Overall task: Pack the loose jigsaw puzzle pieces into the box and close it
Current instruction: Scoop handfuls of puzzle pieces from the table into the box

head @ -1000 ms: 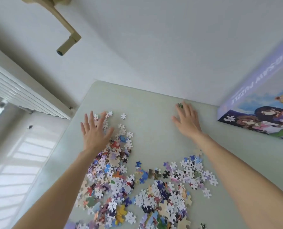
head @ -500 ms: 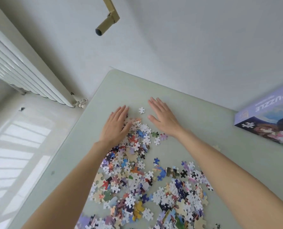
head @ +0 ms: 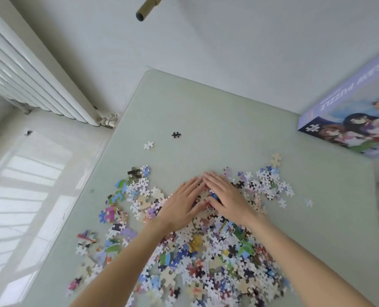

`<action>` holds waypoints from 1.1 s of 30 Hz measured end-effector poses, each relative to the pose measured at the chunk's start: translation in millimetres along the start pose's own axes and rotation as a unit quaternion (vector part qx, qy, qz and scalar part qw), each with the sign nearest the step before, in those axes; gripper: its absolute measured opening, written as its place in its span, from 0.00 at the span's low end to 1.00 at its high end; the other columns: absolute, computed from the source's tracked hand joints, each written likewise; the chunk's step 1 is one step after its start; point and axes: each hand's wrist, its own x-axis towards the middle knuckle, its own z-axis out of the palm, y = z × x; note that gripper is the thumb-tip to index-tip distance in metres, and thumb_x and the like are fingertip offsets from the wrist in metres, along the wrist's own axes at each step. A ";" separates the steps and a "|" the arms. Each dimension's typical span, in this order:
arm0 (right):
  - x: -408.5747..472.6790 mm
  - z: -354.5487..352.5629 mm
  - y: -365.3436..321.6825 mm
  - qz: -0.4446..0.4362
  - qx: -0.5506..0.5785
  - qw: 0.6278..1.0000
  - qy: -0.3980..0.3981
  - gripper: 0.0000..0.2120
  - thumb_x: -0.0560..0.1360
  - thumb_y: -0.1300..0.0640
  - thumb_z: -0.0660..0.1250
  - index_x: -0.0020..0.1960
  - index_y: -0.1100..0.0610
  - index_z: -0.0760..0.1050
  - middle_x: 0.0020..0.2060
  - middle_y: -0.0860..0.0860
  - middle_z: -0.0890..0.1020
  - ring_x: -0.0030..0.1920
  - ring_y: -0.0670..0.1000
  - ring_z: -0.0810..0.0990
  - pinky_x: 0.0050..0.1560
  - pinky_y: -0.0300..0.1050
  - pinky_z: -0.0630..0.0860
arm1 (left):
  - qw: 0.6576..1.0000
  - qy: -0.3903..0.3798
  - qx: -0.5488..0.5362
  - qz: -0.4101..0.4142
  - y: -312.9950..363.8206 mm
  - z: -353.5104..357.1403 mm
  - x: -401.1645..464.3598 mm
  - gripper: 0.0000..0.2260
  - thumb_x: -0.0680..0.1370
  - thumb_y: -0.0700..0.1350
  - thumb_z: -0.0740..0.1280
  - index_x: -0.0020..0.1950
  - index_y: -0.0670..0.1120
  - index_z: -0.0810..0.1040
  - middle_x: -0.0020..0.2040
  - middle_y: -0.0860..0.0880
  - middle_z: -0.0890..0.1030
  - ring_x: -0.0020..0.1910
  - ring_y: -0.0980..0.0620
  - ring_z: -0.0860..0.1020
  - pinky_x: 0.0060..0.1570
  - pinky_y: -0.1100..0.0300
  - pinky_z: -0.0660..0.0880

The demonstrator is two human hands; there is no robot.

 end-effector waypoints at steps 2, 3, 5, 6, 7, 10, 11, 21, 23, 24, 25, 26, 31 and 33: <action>-27.5 -3.3 -3.4 0.011 0.033 0.999 0.017 0.24 0.79 0.53 0.56 0.74 0.51 0.57 0.73 0.41 0.54 0.73 0.37 0.48 0.73 0.36 0.44 | 0.999 -0.013 -0.046 0.012 12.1 5.8 -7.7 0.29 0.77 0.64 0.41 0.75 0.53 0.56 0.75 0.55 0.57 0.75 0.59 0.51 0.74 0.60 0.46; -39.5 -8.6 -2.5 0.023 0.050 0.998 0.039 0.22 0.79 0.56 0.59 0.72 0.51 0.62 0.71 0.40 0.59 0.71 0.36 0.53 0.71 0.33 0.46 | 0.998 -0.003 -0.067 0.012 16.8 4.2 -7.8 0.27 0.78 0.62 0.44 0.73 0.53 0.62 0.73 0.55 0.63 0.73 0.58 0.58 0.73 0.58 0.52; -57.4 -23.8 7.9 0.052 0.070 0.990 0.112 0.17 0.78 0.61 0.62 0.66 0.53 0.71 0.66 0.43 0.68 0.66 0.39 0.61 0.70 0.35 0.52 | 0.995 0.058 -0.083 -0.004 19.1 -5.4 1.4 0.19 0.81 0.55 0.52 0.68 0.51 0.69 0.68 0.53 0.72 0.67 0.56 0.67 0.70 0.53 0.64; -63.2 -31.6 16.8 0.068 0.072 0.984 0.150 0.16 0.77 0.63 0.62 0.64 0.55 0.73 0.65 0.45 0.71 0.65 0.41 0.64 0.71 0.40 0.57 | 0.991 0.105 -0.077 -0.018 15.0 -11.8 9.3 0.16 0.81 0.51 0.56 0.67 0.49 0.71 0.67 0.52 0.73 0.66 0.55 0.69 0.68 0.52 0.65; -68.3 -41.0 30.5 0.090 0.077 0.977 0.176 0.16 0.77 0.63 0.63 0.63 0.55 0.74 0.65 0.47 0.72 0.65 0.43 0.65 0.70 0.44 0.59 | 0.986 0.154 -0.060 -0.035 11.4 -18.6 20.1 0.15 0.81 0.48 0.58 0.67 0.48 0.71 0.67 0.51 0.72 0.67 0.53 0.68 0.69 0.50 0.65; -69.8 -60.4 78.1 0.163 0.072 0.966 0.188 0.18 0.78 0.60 0.61 0.67 0.55 0.71 0.70 0.48 0.67 0.71 0.46 0.61 0.71 0.46 0.57 | 0.968 0.216 0.024 -0.127 -10.8 -38.9 50.8 0.23 0.80 0.49 0.59 0.74 0.47 0.61 0.75 0.49 0.59 0.75 0.49 0.55 0.73 0.52 0.52; -68.1 -63.9 96.2 0.185 0.049 0.965 0.181 0.20 0.79 0.58 0.60 0.70 0.54 0.67 0.72 0.49 0.63 0.73 0.48 0.57 0.73 0.47 0.53 | 0.963 0.202 0.053 -0.169 -18.9 -43.4 61.5 0.26 0.80 0.52 0.58 0.76 0.47 0.55 0.77 0.48 0.53 0.76 0.49 0.49 0.74 0.52 0.47; -56.2 -23.3 97.3 0.186 0.002 0.979 0.083 0.29 0.77 0.36 0.37 0.73 0.46 0.36 0.73 0.43 0.37 0.74 0.47 0.35 0.71 0.50 0.30 | 0.986 0.049 0.117 -0.109 12.7 -1.0 69.9 0.28 0.80 0.60 0.48 0.76 0.50 0.48 0.77 0.54 0.45 0.75 0.57 0.41 0.73 0.56 0.38; -65.9 -9.0 70.5 0.141 0.011 0.988 0.054 0.30 0.75 0.35 0.34 0.74 0.46 0.37 0.74 0.44 0.38 0.74 0.46 0.35 0.71 0.49 0.30 | 0.991 0.024 0.099 -0.085 34.0 18.9 59.8 0.27 0.79 0.61 0.47 0.76 0.51 0.50 0.76 0.56 0.46 0.74 0.58 0.42 0.72 0.57 0.37; -73.0 -2.3 57.1 0.119 0.025 0.992 0.039 0.29 0.76 0.36 0.36 0.75 0.46 0.39 0.74 0.44 0.38 0.74 0.45 0.35 0.72 0.48 0.30 | 0.992 0.019 0.097 -0.078 42.2 27.0 53.6 0.27 0.79 0.61 0.47 0.76 0.52 0.51 0.76 0.56 0.47 0.75 0.58 0.42 0.72 0.57 0.37; -81.3 3.5 46.1 0.094 0.047 0.994 0.032 0.28 0.78 0.38 0.40 0.75 0.46 0.43 0.75 0.43 0.39 0.74 0.44 0.36 0.72 0.46 0.31 | 0.992 0.014 0.101 -0.071 47.5 34.0 46.8 0.28 0.79 0.62 0.47 0.76 0.52 0.52 0.76 0.56 0.47 0.75 0.58 0.42 0.72 0.58 0.37; -87.8 5.3 38.8 0.072 0.079 0.994 0.036 0.26 0.80 0.41 0.44 0.75 0.46 0.48 0.75 0.42 0.42 0.74 0.41 0.37 0.73 0.43 0.33 | 0.992 0.009 0.109 -0.066 49.4 37.5 41.4 0.28 0.79 0.62 0.48 0.76 0.52 0.51 0.76 0.56 0.47 0.75 0.58 0.42 0.73 0.58 0.38; -131.8 -18.5 77.7 0.197 0.060 0.946 0.249 0.19 0.77 0.60 0.63 0.68 0.54 0.70 0.72 0.52 0.64 0.73 0.52 0.57 0.74 0.52 0.51 | 0.991 -0.009 0.115 -0.068 61.1 45.5 17.5 0.27 0.79 0.58 0.56 0.76 0.52 0.54 0.76 0.55 0.50 0.75 0.57 0.46 0.75 0.55 0.44; -143.0 -27.4 108.6 0.331 0.025 0.911 0.245 0.23 0.77 0.59 0.63 0.70 0.60 0.66 0.73 0.60 0.61 0.74 0.61 0.55 0.74 0.56 0.49 | 0.992 -0.008 0.108 -0.067 64.8 41.0 17.1 0.26 0.79 0.58 0.56 0.75 0.51 0.54 0.76 0.55 0.53 0.75 0.56 0.49 0.73 0.59 0.43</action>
